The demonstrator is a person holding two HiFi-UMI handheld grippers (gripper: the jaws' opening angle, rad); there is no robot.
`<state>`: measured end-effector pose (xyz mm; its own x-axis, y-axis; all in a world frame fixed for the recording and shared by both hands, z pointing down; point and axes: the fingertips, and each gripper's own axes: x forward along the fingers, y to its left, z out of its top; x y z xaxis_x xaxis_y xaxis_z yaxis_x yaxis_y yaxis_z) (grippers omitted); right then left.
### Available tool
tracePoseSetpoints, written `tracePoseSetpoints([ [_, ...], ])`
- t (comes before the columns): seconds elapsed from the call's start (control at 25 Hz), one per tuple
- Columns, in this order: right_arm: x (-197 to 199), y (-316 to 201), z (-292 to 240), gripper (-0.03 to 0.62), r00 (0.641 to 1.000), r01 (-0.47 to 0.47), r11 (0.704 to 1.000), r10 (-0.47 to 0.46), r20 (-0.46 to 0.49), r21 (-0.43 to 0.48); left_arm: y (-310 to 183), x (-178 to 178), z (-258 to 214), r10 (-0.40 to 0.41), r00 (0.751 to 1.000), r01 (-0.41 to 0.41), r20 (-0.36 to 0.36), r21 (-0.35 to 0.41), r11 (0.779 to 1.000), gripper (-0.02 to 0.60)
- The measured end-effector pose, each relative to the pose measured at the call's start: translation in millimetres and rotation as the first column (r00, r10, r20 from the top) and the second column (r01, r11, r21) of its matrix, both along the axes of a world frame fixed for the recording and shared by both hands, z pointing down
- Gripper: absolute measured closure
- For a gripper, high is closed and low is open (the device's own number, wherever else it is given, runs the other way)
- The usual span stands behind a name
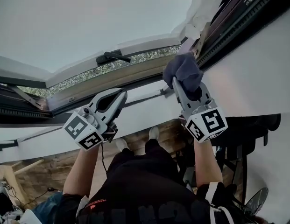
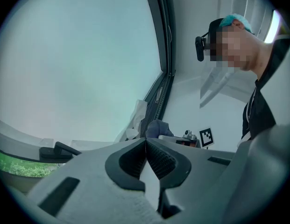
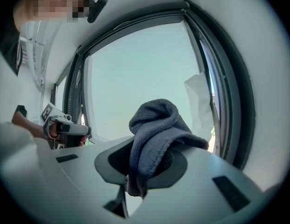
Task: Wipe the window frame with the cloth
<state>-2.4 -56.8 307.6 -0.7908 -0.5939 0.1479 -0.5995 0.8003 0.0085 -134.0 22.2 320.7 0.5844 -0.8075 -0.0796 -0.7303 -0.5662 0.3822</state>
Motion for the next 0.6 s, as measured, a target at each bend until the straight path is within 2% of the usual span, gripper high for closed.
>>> tracePoseSetpoints([
  [0.4, -30.6, 50.8, 4.5, 0.542, 0.989, 0.148, 0.989, -0.149, -0.009, -0.027, 26.0, -10.0, -26.6, -0.069, 0.997, 0.068, 0.024, 0.054, 0.996, 0.560],
  [0.6, -37.5, 61.5, 14.6, 0.542, 0.983, 0.181, 0.982, -0.182, -0.008, -0.061, 36.1, -11.6, -32.2, -0.090, 0.996, 0.088, 0.028, 0.071, 0.994, 0.560],
])
